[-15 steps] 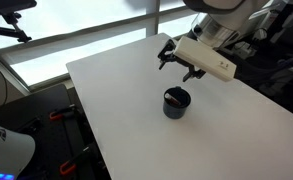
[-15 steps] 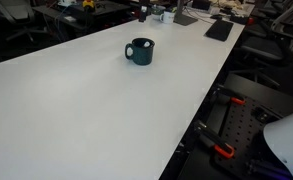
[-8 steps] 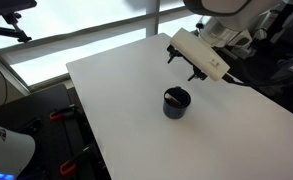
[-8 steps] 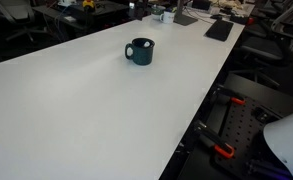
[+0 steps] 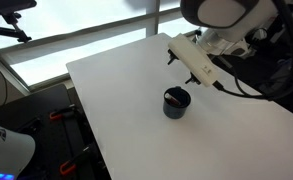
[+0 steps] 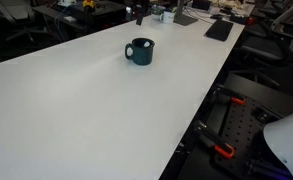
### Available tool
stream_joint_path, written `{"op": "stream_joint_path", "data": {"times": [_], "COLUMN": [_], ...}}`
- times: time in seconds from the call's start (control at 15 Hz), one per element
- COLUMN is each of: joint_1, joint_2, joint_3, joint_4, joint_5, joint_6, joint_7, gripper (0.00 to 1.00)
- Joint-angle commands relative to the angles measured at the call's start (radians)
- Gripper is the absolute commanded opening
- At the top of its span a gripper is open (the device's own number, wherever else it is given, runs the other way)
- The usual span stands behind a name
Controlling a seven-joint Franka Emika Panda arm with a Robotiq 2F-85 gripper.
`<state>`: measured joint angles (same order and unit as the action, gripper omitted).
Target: Remove the marker from the cup and put it on the table
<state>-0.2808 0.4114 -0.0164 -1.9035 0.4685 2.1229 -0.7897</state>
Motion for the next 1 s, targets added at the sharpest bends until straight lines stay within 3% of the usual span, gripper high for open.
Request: {"op": "stream_joint_path", "data": {"times": [0.0,0.33,0.93], "joint_1": [-0.038,-0.025,-0.028], "joint_2": [0.071,0.098,0.102], "joint_3": [0.020,0.007,0.008], "joint_4": [0.045,0.031,0.023], "joint_5": [0.094,0.192,0.172], "joint_6": [-0.058,-0.028,-0.022], "joint_7": [0.008,0.149,0.130], "gripper": [1.00,1.00,1.00]}}
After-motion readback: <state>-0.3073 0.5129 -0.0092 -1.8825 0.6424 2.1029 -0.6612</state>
